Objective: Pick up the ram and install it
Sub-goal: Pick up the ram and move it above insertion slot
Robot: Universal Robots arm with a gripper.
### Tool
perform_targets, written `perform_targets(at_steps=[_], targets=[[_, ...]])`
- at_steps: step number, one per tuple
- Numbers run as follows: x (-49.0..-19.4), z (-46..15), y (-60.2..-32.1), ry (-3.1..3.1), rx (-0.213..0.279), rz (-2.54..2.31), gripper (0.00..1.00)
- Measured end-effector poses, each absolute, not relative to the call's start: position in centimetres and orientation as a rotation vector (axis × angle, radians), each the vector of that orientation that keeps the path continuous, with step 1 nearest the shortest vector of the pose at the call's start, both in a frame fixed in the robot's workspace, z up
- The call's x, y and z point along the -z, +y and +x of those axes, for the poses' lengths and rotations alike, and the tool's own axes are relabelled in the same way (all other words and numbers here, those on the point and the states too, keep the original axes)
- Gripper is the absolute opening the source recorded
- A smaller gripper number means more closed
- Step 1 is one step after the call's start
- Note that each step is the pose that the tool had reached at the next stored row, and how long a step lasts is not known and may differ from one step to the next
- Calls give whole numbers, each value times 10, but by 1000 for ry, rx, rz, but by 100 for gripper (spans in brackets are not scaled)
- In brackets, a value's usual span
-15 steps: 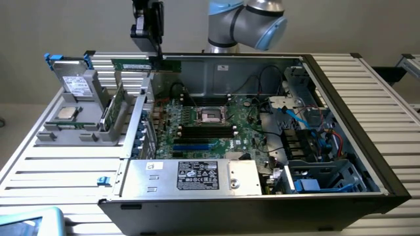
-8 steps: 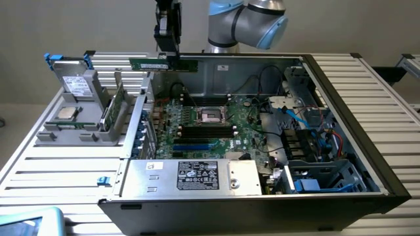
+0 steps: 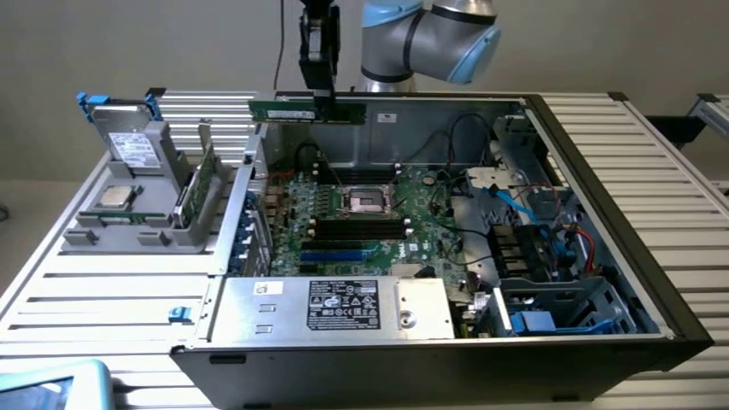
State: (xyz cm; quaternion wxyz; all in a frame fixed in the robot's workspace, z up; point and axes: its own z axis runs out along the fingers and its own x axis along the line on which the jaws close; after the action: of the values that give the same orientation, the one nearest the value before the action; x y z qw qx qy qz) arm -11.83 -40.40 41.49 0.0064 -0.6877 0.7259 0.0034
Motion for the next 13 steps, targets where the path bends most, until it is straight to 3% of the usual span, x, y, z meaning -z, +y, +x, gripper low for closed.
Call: perform_targets(at_steps=[13], targets=[[-410, -90, -400, 2229, 4, -2181, 13]])
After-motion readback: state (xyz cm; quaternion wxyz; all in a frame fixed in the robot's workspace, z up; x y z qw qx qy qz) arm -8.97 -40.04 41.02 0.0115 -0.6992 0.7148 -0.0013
